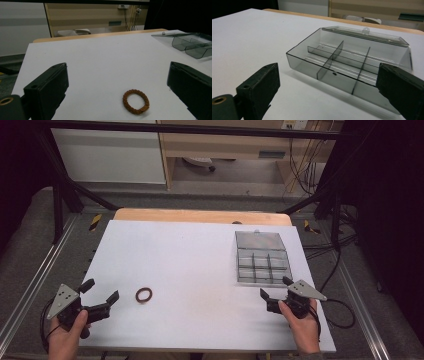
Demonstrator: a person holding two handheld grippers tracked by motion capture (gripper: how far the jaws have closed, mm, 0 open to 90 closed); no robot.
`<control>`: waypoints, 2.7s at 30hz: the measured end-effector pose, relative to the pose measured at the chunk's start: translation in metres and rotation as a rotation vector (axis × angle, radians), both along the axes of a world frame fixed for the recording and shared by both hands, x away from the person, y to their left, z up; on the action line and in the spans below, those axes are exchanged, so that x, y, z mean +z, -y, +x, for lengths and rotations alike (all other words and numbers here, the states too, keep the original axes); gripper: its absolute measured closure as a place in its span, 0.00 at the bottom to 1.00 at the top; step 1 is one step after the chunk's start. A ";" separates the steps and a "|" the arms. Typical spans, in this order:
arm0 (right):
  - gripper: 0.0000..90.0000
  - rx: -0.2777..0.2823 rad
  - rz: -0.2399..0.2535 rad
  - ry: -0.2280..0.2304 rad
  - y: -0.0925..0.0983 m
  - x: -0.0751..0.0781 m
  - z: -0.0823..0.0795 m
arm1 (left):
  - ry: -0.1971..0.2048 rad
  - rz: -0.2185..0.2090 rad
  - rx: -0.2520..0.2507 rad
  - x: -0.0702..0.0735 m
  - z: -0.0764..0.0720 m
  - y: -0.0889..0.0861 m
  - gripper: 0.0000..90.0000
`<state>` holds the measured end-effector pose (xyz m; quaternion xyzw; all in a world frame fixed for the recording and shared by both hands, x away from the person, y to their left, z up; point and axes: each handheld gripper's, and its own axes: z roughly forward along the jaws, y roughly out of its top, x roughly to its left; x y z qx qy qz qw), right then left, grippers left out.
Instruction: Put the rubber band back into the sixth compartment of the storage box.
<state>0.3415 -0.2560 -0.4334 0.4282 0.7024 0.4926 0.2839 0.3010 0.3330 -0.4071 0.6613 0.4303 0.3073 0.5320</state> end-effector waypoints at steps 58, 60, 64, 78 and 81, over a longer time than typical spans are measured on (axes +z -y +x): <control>0.06 0.483 -0.231 -0.163 -0.295 0.019 0.029 | -0.045 0.049 0.068 -0.006 0.005 -0.005 0.06; 0.06 0.487 -0.232 -0.171 -0.301 0.018 0.029 | -0.046 0.042 0.071 -0.006 0.005 -0.005 0.06; 0.06 0.497 -0.244 -0.175 -0.310 0.016 0.032 | -0.047 0.051 0.072 -0.006 0.006 -0.006 0.06; 0.07 0.519 -0.248 -0.194 -0.335 0.011 0.035 | -0.055 0.050 0.089 -0.007 0.007 -0.008 0.06; 0.07 0.523 -0.245 -0.197 -0.340 0.009 0.034 | -0.057 0.043 0.097 -0.007 0.007 -0.009 0.06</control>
